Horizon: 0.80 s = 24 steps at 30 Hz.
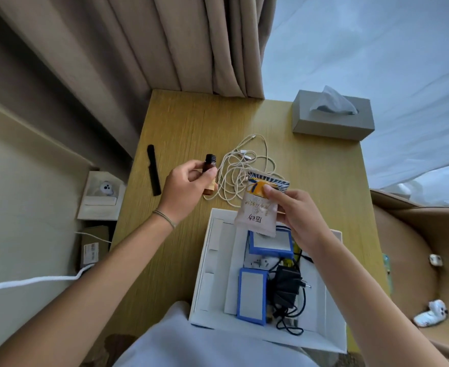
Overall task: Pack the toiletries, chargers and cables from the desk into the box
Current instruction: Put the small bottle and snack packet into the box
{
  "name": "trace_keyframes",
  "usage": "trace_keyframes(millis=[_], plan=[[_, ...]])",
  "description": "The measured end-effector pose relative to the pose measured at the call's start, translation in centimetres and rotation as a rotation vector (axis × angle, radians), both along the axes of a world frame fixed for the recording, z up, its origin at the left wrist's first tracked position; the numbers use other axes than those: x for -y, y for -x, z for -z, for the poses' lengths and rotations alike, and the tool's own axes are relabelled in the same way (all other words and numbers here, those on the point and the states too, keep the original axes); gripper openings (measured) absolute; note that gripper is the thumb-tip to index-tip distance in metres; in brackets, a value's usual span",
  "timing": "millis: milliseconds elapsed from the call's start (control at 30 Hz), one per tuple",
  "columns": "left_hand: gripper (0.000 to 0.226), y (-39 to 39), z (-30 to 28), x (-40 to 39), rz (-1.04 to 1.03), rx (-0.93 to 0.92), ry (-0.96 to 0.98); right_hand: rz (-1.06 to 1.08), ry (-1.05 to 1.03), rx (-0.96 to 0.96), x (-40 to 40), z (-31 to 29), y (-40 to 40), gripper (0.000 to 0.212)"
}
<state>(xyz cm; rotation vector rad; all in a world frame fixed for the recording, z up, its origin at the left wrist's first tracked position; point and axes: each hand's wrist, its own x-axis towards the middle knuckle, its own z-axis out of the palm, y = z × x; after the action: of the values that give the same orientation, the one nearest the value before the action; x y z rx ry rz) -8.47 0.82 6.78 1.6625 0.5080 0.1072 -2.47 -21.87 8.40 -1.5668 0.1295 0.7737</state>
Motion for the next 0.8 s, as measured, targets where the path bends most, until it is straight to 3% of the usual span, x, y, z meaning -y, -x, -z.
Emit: trace_keyframes(millis=[100,300,500,667,800], plan=[[0.008,1.8,-0.7,0.9,0.013,0.006,0.003,-0.042,0.052,0.027,1.7,0.2,1.4,0.049],[0.011,4.2,-1.2,3.3,0.039,-0.002,-0.018,-0.158,0.178,0.124,5.3,1.0,3.4,0.007],[0.018,5.0,-0.9,5.9,0.133,-0.040,-0.065,-0.373,0.463,0.193,8.7,1.5,5.0,0.011],[0.023,5.3,-0.5,7.5,0.277,-0.103,-0.257,-0.630,0.815,0.307,10.7,1.4,5.4,0.010],[0.020,5.5,-0.1,8.7,0.366,-0.166,-0.424,-0.823,0.937,0.354,11.0,1.3,6.0,0.023]])
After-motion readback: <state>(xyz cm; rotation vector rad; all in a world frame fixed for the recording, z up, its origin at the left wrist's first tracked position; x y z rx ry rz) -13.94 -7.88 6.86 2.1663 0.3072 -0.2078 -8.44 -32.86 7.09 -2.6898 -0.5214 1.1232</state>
